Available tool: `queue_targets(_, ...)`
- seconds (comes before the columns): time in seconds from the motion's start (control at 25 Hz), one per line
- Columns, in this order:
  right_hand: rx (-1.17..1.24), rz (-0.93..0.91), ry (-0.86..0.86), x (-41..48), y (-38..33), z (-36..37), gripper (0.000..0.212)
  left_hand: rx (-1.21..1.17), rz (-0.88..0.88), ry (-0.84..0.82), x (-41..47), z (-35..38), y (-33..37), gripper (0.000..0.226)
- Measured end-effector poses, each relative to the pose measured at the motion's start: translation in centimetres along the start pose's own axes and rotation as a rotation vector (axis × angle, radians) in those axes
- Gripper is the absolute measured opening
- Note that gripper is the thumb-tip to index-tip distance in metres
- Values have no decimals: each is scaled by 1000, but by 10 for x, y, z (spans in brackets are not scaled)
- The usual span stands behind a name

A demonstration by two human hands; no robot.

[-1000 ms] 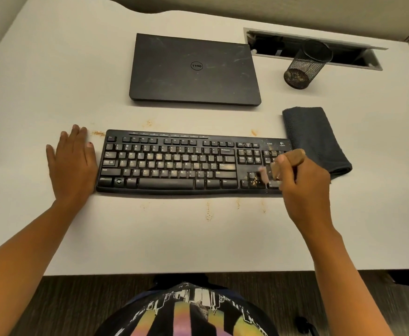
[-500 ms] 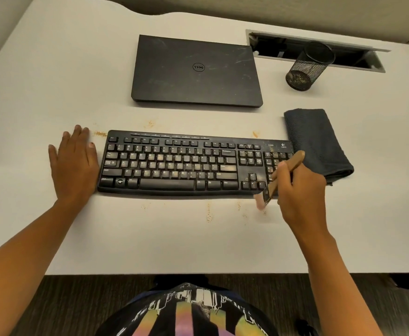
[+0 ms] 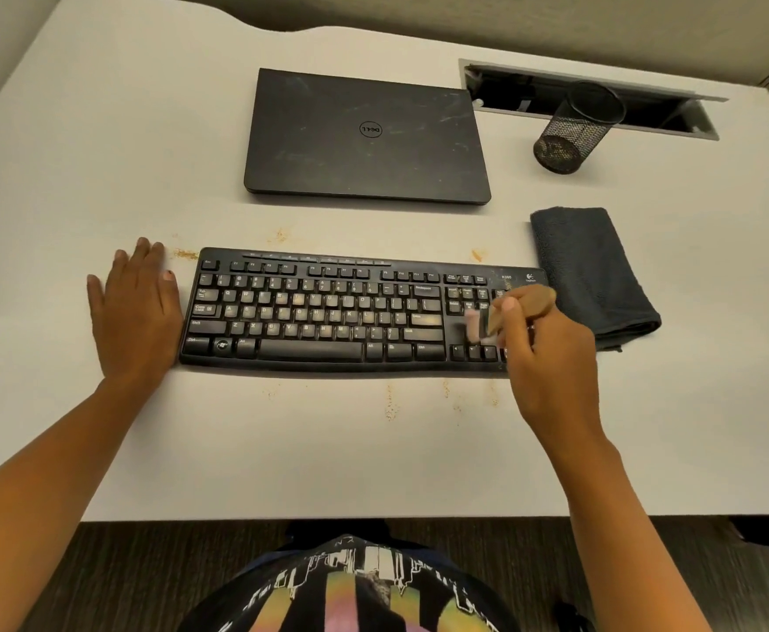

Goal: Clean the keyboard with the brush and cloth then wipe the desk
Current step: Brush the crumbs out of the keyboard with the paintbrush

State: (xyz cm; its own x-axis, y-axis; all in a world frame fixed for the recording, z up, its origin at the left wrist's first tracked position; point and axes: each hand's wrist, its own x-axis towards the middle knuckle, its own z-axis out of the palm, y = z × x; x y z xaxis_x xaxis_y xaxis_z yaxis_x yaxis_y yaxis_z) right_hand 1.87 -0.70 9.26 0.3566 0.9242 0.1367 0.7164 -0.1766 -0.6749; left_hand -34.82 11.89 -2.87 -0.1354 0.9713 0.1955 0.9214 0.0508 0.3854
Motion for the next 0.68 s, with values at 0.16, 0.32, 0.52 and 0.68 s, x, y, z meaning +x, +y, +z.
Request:
queue_targets(0.16,-28,60,-48,-8,3,4,43,6,-4,1,0,0,1,45)
queue_targets(0.32,67,6,-109,-15,0,6,37,-6,-6,-4,0,-1,1,45)
queue_targets(0.52,-7,156,100,-23,21,-8,34,0,-2,-9,0,0,1,45)
queue_targets(0.68,65,41,57,-29,12,-5,17,-2,-6,-6,0,0,0,45)
